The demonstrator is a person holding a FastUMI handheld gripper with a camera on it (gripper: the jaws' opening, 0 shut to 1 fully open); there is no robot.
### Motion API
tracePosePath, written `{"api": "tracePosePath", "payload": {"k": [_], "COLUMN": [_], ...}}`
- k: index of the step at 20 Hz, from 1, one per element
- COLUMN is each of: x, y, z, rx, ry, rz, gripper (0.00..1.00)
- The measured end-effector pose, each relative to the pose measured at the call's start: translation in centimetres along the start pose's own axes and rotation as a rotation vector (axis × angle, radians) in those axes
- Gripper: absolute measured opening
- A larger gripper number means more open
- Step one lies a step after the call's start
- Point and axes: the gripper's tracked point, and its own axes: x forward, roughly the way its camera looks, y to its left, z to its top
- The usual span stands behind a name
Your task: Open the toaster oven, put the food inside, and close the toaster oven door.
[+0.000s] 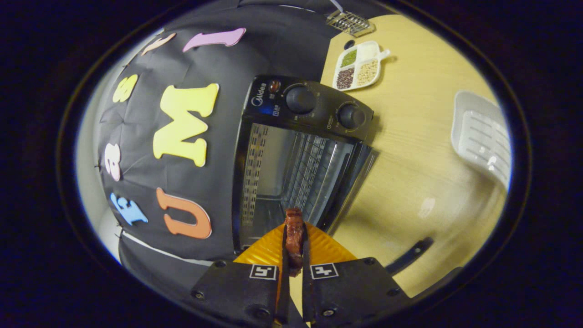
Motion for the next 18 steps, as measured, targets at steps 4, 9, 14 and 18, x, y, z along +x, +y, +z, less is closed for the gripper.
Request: {"api": "tracePosePath", "payload": {"k": [4, 9, 14, 18], "x": [4.3, 8.9, 11.2, 11.5], "y": [1.4, 2.6, 0.9, 0.9], "z": [-1.3, -0.8, 0.8, 0.8], "rx": [-0.024, 0.007, -0.021, -0.147], "ry": [-0.044, -0.133, -0.192, -0.18], "rz": [0.01, 0.008, -0.066, -0.111], "gripper": [0.14, 0.14, 0.15, 0.22]}}
